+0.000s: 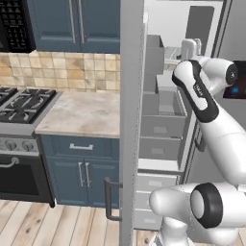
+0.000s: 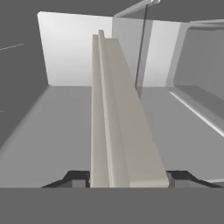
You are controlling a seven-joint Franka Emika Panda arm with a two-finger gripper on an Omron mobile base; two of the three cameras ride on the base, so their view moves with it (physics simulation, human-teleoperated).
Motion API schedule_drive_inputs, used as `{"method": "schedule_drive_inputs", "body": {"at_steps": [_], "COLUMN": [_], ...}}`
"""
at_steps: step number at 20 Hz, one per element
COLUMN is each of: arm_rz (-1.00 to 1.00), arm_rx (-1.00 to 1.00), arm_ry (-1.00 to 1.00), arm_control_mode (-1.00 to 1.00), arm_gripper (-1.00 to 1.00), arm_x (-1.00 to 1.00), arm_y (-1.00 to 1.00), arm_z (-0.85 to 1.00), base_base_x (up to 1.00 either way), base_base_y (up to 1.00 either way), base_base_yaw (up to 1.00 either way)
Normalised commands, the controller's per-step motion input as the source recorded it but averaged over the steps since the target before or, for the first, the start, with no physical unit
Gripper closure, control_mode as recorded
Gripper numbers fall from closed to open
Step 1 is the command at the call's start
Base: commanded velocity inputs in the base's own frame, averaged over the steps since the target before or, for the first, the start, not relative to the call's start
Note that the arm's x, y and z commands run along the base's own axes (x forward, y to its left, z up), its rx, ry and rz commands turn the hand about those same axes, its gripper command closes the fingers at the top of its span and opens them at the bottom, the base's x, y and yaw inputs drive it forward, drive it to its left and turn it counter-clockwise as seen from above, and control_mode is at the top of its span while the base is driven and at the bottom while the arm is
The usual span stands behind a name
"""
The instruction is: The ice cube tray has been filled with water. Take the tray and place it in the freezer to make ice. Close the freezer door after placing the tray.
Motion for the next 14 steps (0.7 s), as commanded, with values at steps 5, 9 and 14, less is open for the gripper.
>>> {"method": "schedule_drive_inputs", "body": {"at_steps": [5, 9, 14], "arm_rz": [-0.01, -0.01, 0.00], "arm_rx": [0.00, 0.00, 0.00], "arm_ry": [0.00, 0.00, 0.00], "arm_control_mode": [-1.00, -1.00, -1.00], "arm_gripper": [1.00, 1.00, 1.00], "arm_x": [0.30, 0.28, 0.39], "arm_y": [-0.08, -0.15, -0.10], "arm_z": [0.00, 0.00, 0.00], "base_base_x": [0.00, 0.00, 0.00], "base_base_y": [0.00, 0.00, 0.00], "base_base_yaw": [0.00, 0.00, 0.00]}}
